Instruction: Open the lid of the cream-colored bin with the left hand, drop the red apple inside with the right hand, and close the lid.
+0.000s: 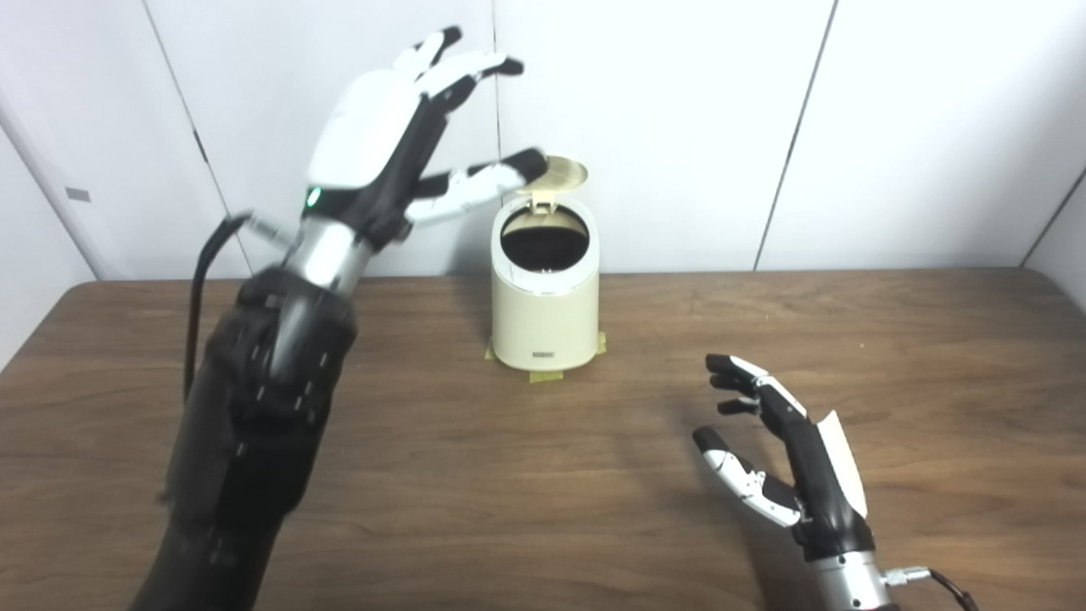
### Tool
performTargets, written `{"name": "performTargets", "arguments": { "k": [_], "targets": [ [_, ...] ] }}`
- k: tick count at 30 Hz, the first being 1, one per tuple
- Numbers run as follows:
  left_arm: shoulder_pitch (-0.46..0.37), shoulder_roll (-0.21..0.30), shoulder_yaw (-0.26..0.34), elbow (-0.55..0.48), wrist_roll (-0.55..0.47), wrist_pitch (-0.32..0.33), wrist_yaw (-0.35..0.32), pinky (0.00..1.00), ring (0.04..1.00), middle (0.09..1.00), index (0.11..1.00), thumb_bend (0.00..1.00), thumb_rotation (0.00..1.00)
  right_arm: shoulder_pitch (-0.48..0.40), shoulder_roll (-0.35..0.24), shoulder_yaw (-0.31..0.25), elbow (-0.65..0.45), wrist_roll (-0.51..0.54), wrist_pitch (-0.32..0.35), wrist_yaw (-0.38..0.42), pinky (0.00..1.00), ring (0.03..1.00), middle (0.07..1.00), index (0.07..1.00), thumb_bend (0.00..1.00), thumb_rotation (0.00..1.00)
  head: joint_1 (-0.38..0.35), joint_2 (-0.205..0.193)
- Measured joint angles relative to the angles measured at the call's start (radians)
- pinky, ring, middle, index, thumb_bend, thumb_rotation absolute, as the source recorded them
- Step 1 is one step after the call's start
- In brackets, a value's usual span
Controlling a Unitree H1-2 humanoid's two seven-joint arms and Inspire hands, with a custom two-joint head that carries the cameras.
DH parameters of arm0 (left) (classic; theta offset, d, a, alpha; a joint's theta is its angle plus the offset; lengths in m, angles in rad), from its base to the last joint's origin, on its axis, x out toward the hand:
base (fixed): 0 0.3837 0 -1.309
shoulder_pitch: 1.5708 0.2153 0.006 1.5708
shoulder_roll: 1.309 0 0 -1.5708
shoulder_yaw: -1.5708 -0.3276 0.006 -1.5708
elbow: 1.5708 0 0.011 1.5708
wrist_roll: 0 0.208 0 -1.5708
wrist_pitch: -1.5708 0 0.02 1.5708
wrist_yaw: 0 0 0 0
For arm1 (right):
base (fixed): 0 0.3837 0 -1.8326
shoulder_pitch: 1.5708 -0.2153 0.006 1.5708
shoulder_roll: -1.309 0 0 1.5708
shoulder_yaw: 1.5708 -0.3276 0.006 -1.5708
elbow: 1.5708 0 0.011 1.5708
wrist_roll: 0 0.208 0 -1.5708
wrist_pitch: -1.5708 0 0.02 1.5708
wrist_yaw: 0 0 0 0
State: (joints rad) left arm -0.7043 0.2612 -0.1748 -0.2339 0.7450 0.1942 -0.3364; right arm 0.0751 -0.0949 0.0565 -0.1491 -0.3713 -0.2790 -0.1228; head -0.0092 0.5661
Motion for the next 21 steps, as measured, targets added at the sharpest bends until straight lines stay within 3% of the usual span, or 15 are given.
{"name": "performTargets", "arguments": {
  "k": [7, 14, 21],
  "targets": [
    [-0.048, -0.002, -0.06, 0.151, 0.041, 0.044, -0.026, 0.98, 0.95, 0.89, 0.85, 0.78, 1.0, -0.002, 0.001, 0.001, 0.004, 0.007, 0.0, 0.004, 0.64, 0.761, 0.785, 0.769, 0.2, 0.46, -0.005, -0.005],
    [-0.115, -0.011, -0.119, 0.305, 0.084, 0.042, -0.005, 1.0, 0.985, 0.896, 0.862, 0.83, 1.0, -0.005, -0.001, 0.0, 0.008, -0.004, 0.0, 0.003, 0.65, 0.763, 0.78, 0.766, 0.21, 0.53, 0.003, -0.006],
    [-0.133, -0.018, -0.148, 0.368, 0.093, 0.027, 0.035, 1.0, 1.0, 0.907, 0.858, 0.82, 0.98, -0.01, 0.001, -0.001, 0.011, 0.004, 0.0, 0.003, 0.65, 0.761, 0.78, 0.765, 0.21, 0.52, 0.002, -0.011]
  ]
}}
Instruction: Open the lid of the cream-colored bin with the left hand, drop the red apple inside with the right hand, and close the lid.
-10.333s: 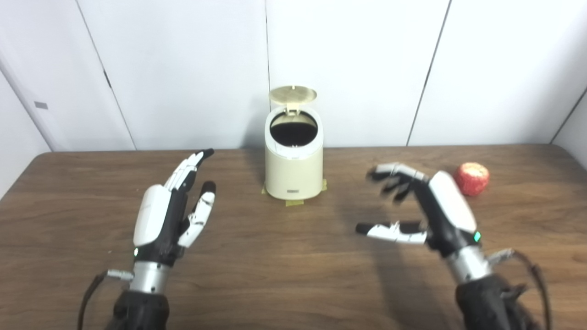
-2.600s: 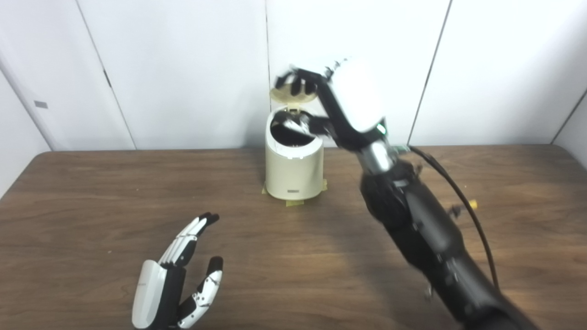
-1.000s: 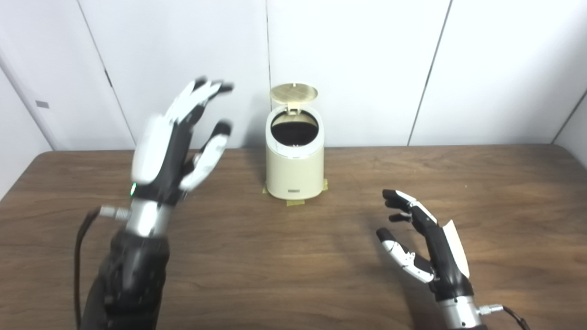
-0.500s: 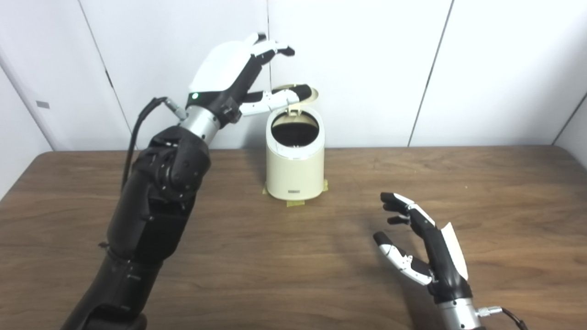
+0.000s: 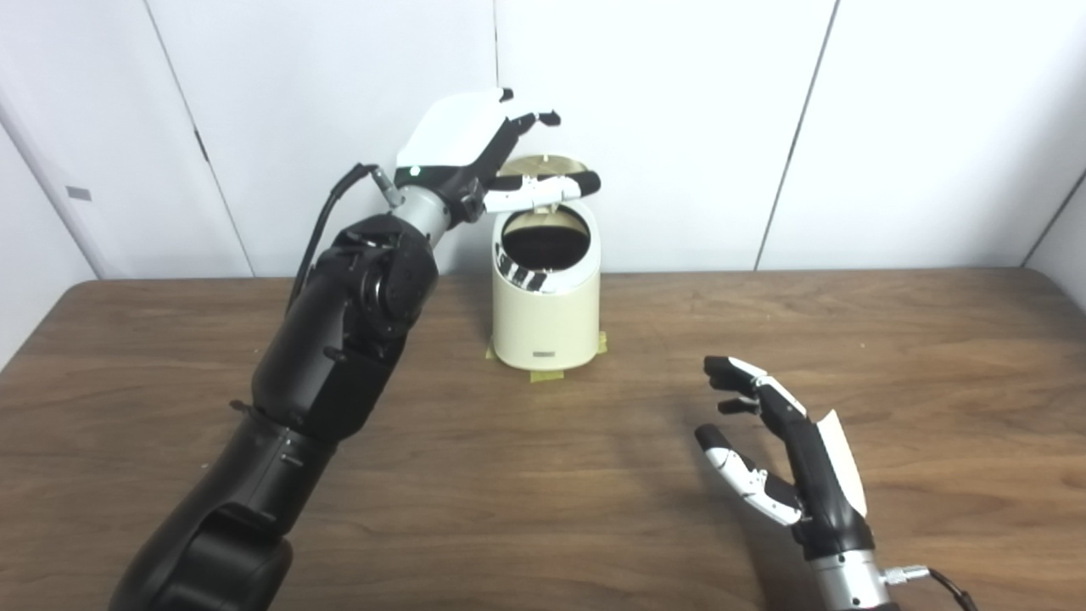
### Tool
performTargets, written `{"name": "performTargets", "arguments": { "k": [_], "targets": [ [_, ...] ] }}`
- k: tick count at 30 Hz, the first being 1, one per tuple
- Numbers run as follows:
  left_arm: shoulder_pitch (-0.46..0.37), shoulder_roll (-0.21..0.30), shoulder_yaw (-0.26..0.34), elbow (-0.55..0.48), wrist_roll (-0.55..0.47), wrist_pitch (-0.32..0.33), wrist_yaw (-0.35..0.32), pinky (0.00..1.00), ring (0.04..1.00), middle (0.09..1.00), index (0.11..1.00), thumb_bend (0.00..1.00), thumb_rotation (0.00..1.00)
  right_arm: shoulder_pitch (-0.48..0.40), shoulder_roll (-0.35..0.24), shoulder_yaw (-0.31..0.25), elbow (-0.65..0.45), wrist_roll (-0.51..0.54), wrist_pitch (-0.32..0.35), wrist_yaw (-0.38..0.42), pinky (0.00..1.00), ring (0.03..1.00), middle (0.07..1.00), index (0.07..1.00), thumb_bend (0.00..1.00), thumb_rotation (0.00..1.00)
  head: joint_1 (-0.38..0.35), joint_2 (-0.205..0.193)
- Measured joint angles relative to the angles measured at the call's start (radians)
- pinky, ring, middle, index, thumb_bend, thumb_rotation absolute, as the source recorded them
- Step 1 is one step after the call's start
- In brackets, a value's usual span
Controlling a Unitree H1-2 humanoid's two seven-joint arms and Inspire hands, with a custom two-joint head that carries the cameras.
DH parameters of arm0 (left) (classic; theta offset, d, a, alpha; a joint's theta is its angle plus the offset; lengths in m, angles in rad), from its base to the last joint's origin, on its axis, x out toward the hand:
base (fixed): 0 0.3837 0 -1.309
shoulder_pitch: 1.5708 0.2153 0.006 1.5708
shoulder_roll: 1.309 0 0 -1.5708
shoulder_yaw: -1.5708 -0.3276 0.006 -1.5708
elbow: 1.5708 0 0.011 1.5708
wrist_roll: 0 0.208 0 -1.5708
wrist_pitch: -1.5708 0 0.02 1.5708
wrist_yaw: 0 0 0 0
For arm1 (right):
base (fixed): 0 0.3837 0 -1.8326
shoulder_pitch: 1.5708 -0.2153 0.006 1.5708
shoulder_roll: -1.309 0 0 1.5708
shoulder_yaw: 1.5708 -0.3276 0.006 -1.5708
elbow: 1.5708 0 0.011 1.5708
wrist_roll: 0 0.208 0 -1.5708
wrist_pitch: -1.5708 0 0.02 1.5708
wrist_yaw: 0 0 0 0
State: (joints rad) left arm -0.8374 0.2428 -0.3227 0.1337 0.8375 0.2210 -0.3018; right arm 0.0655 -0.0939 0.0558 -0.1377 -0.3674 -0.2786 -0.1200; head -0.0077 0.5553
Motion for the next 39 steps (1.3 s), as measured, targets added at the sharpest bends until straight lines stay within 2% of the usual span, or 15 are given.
{"name": "performTargets", "arguments": {
  "k": [4, 20, 25, 39],
  "targets": [
    [0.0, 0.001, -0.003, 0.031, 0.001, 0.0, 0.016, 1.0, 0.999, 0.909, 0.853, 0.83, 0.98, 0.0, 0.0, 0.0, 0.0, 0.004, 0.002, 0.0, 0.65, 0.761, 0.782, 0.767, 0.21, 0.52, 0.0, 0.0],
    [0.006, 0.006, -0.03, 0.029, 0.027, 0.0, 0.016, 1.0, 0.976, 0.888, 0.845, 0.85, 0.97, -0.001, 0.0, 0.002, 0.0, -0.003, 0.012, 0.001, 0.66, 0.765, 0.785, 0.773, 0.21, 0.53, -0.008, 0.005],
    [0.028, 0.007, -0.038, 0.023, 0.029, -0.001, 0.018, 1.0, 0.982, 0.882, 0.842, 0.86, 0.99, -0.001, 0.0, 0.003, -0.001, -0.006, 0.034, 0.006, 0.66, 0.764, 0.785, 0.774, 0.21, 0.49, -0.008, 0.008],
    [0.1, 0.008, -0.059, -0.007, 0.046, -0.004, 0.023, 1.0, 0.975, 0.865, 0.835, 0.86, 0.97, 0.006, 0.001, 0.003, -0.012, -0.011, 0.075, 0.024, 0.68, 0.776, 0.788, 0.777, 0.22, 0.51, -0.015, 0.023]
  ]
}}
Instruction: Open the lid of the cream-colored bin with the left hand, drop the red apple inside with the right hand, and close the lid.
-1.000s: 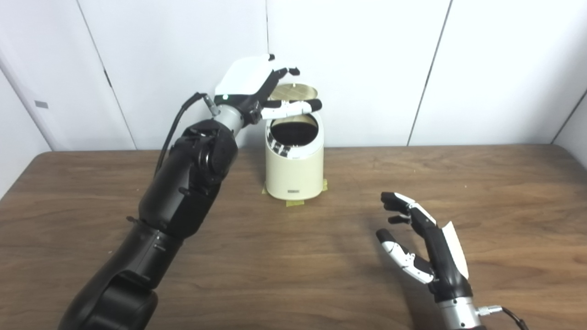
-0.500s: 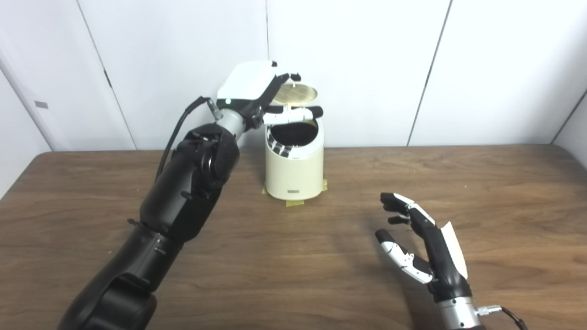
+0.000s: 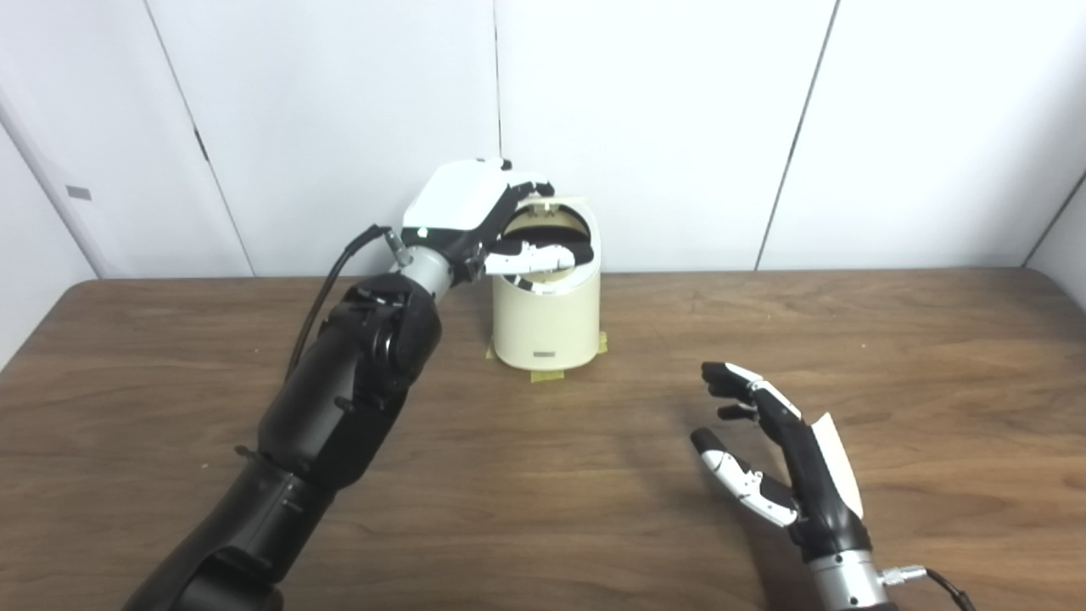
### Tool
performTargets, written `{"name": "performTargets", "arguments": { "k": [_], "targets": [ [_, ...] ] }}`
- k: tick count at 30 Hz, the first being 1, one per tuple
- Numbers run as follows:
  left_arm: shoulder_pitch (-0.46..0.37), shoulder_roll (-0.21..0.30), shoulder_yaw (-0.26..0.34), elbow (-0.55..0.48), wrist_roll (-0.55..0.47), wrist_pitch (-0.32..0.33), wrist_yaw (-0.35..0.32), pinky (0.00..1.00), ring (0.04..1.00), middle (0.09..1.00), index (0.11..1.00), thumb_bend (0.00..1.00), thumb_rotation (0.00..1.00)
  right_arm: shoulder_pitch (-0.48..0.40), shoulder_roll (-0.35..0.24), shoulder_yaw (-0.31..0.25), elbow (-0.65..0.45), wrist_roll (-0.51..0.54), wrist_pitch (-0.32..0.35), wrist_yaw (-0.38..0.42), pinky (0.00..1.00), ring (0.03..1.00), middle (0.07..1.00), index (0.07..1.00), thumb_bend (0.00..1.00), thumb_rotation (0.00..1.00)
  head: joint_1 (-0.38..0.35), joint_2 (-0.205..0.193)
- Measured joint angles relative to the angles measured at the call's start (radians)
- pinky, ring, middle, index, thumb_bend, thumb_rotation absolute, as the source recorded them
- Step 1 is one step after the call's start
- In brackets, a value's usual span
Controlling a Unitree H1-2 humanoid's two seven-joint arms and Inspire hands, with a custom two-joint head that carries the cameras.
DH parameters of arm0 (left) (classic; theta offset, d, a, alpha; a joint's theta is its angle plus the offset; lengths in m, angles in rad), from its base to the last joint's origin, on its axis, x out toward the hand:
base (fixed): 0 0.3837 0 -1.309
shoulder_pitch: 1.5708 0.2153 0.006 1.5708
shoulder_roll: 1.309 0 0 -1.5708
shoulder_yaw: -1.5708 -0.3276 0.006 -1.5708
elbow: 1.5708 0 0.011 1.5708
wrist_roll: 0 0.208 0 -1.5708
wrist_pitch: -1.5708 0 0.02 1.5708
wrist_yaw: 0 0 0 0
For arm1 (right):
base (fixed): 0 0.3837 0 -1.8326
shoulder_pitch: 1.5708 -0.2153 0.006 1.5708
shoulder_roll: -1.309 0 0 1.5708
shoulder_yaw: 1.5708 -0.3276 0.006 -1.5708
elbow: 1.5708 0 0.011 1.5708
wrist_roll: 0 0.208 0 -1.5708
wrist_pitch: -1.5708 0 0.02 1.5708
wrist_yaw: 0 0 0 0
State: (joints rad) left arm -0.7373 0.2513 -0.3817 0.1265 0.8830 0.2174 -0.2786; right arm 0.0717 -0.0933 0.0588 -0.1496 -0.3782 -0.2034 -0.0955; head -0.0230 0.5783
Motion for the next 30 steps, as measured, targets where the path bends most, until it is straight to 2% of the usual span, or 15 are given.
{"name": "performTargets", "arguments": {
  "k": [8, 13, 20, 24, 26, 30],
  "targets": [
    [0.038, 0.006, 0.0, -0.037, 0.002, 0.007, -0.01, 1.0, 0.979, 0.866, 0.84, 0.85, 0.96, 0.009, 0.002, 0.005, -0.01, -0.003, 0.004, 0.004, 0.66, 0.768, 0.786, 0.772, 0.22, 0.51, 0.0, 0.017],
    [0.062, 0.023, -0.017, -0.059, 0.042, 0.007, -0.013, 1.0, 0.984, 0.874, 0.853, 0.84, 0.97, 0.012, 0.002, 0.008, -0.016, -0.003, 0.004, 0.005, 0.65, 0.763, 0.784, 0.769, 0.22, 0.51, -0.002, 0.032],
    [0.081, 0.063, -0.089, -0.069, 0.158, -0.004, -0.021, 1.0, 0.985, 0.882, 0.852, 0.83, 0.97, 0.012, 0.002, 0.014, -0.03, -0.001, 0.013, 0.013, 0.65, 0.758, 0.784, 0.77, 0.22, 0.52, -0.005, 0.041],
    [0.093, 0.09, -0.144, -0.069, 0.265, -0.039, -0.007, 1.0, 0.985, 0.888, 0.859, 0.83, 0.97, 0.013, 0.004, 0.014, -0.038, 0.011, 0.029, 0.019, 0.66, 0.764, 0.787, 0.771, 0.22, 0.52, -0.012, 0.044],
    [0.092, 0.107, -0.164, -0.069, 0.313, -0.058, -0.002, 1.0, 0.989, 0.883, 0.856, 0.83, 0.95, 0.013, 0.005, 0.014, -0.049, 0.02, 0.036, 0.021, 0.66, 0.763, 0.786, 0.77, 0.22, 0.51, -0.017, 0.048],
    [0.092, 0.117, -0.184, -0.046, 0.372, -0.086, 0.039, 1.0, 0.969, 0.867, 0.835, 0.82, 0.89, 0.013, 0.007, 0.016, -0.059, 0.022, 0.055, 0.026, 0.65, 0.761, 0.786, 0.773, 0.23, 0.55, -0.025, 0.054]
  ]
}}
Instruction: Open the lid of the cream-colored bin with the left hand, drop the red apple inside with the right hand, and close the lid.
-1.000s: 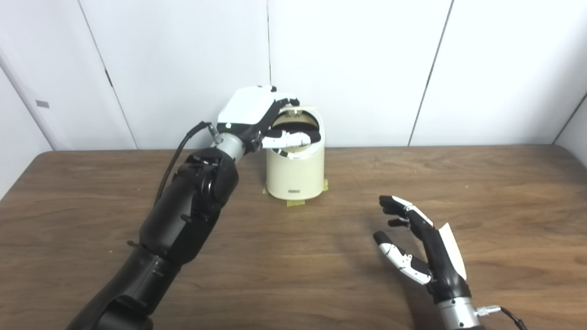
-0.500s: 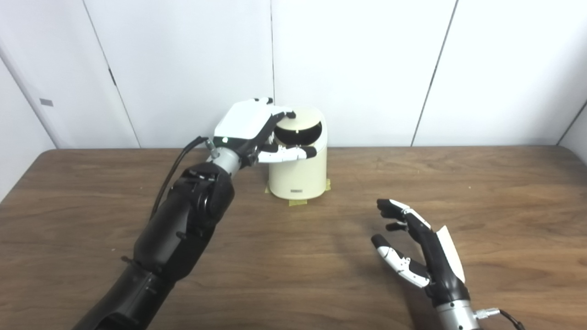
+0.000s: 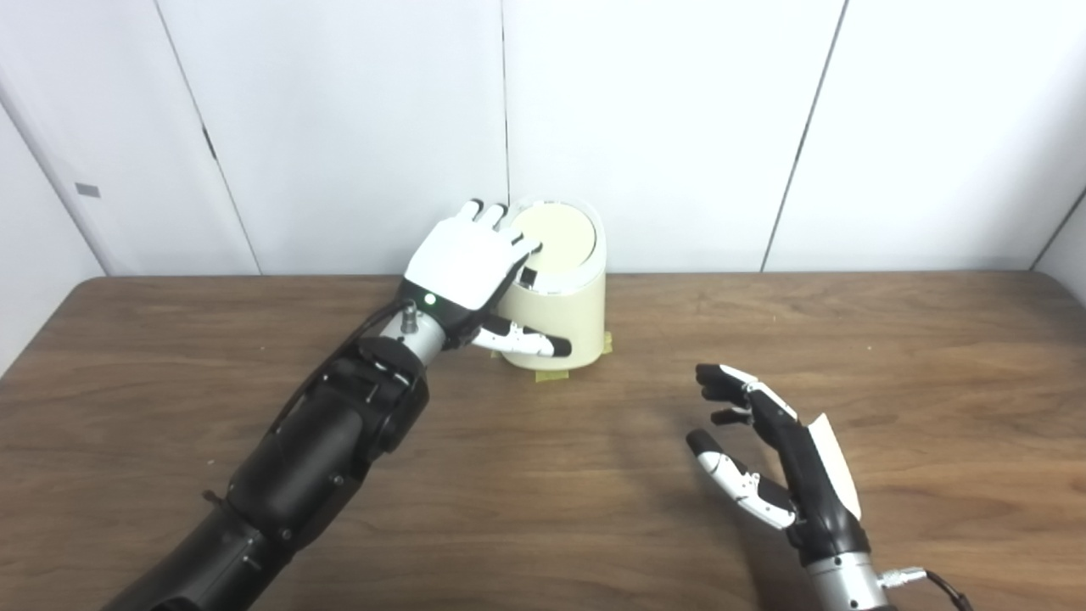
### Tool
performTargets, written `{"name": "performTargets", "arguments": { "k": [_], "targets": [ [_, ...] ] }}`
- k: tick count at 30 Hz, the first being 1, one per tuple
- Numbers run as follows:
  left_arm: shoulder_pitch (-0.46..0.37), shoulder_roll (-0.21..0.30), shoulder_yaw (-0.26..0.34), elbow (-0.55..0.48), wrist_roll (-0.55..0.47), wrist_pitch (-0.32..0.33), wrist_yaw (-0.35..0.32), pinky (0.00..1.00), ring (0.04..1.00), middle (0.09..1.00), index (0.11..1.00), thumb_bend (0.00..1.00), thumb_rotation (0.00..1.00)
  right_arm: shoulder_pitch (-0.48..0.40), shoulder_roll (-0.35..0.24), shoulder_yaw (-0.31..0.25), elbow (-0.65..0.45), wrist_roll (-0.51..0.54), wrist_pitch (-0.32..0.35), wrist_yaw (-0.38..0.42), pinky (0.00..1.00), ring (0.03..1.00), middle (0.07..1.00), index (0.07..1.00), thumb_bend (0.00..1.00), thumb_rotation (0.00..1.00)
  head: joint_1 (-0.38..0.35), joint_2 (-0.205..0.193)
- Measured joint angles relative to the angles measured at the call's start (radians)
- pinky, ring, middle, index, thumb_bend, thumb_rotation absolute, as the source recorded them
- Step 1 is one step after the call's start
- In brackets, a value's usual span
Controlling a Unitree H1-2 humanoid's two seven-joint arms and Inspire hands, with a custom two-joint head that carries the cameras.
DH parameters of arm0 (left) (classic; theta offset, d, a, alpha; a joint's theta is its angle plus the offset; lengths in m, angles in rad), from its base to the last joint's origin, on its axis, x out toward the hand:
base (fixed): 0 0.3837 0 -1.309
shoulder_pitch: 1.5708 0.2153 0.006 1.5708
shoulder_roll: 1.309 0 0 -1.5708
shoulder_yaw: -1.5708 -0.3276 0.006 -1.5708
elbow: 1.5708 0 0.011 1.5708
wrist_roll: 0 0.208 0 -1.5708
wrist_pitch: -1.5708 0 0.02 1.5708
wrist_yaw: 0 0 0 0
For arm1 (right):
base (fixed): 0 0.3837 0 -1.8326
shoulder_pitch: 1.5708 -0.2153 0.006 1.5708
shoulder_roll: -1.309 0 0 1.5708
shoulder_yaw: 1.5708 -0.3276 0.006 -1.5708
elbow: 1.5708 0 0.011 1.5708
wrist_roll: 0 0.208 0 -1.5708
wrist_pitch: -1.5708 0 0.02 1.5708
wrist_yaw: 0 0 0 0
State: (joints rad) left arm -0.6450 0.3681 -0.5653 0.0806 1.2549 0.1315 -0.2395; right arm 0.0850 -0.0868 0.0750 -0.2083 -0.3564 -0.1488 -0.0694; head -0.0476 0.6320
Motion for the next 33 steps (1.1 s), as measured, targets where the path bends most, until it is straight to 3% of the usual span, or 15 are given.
{"name": "performTargets", "arguments": {
  "k": [6, 14, 16, 18, 21, 25, 29, 33],
  "targets": [
    [-0.023, 0.035, -0.034, 0.026, 0.058, -0.064, 0.025, 1.0, 0.974, 0.881, 0.851, 0.81, 0.86, 0.0, 0.002, 0.003, -0.007, 0.007, 0.007, 0.001, 0.66, 0.767, 0.788, 0.776, 0.23, 0.53, 0.002, 0.005],
    [-0.012, 0.032, -0.024, 0.026, 0.074, -0.064, 0.029, 1.0, 0.969, 0.885, 0.859, 0.78, 0.89, 0.0, 0.003, 0.007, -0.007, 0.02, 0.021, 0.004, 0.68, 0.773, 0.792, 0.779, 0.24, 0.53, 0.003, 0.005],
    [0.003, 0.017, 0.013, 0.022, 0.04, -0.058, 0.036, 1.0, 0.989, 0.916, 0.883, 0.74, 0.9, 0.0, 0.003, 0.008, -0.007, 0.019, 0.022, 0.004, 0.67, 0.769, 0.79, 0.778, 0.23, 0.53, 0.003, 0.005],
    [0.029, -0.003, 0.056, 0.012, -0.004, -0.046, 0.032, 1.0, 0.998, 0.983, 0.975, 0.67, 0.96, 0.0, 0.003, 0.009, -0.007, 0.019, 0.022, 0.003, 0.66, 0.765, 0.787, 0.776, 0.24, 0.54, 0.0, 0.005],
    [0.104, -0.067, 0.15, -0.051, -0.102, 0.019, -0.013, 1.0, 1.0, 0.999, 0.998, 0.6, 0.99, 0.001, 0.003, 0.009, -0.007, 0.019, 0.023, 0.003, 0.67, 0.767, 0.789, 0.777, 0.24, 0.55, 0.0, 0.005],
    [0.181, -0.143, 0.246, -0.163, -0.199, 0.093, -0.023, 1.0, 1.0, 1.0, 1.0, 0.53, 0.97, 0.003, 0.004, 0.008, -0.007, 0.022, 0.023, 0.004, 0.67, 0.769, 0.79, 0.777, 0.24, 0.54, 0.002, 0.008],
    [0.205, -0.201, 0.338, -0.255, -0.329, 0.08, 0.055, 1.0, 1.0, 1.0, 1.0, 0.47, 0.98, 0.003, 0.003, 0.006, -0.007, 0.031, 0.023, 0.004, 0.67, 0.765, 0.785, 0.77, 0.24, 0.54, 0.002, 0.006],
    [0.262, -0.241, 0.39, -0.285, -0.468, -0.016, 0.167, 1.0, 1.0, 1.0, 1.0, 0.43, 1.0, 0.002, 0.003, 0.005, -0.007, 0.033, 0.023, 0.005, 0.67, 0.767, 0.786, 0.772, 0.24, 0.54, 0.0, 0.002]
  ]
}}
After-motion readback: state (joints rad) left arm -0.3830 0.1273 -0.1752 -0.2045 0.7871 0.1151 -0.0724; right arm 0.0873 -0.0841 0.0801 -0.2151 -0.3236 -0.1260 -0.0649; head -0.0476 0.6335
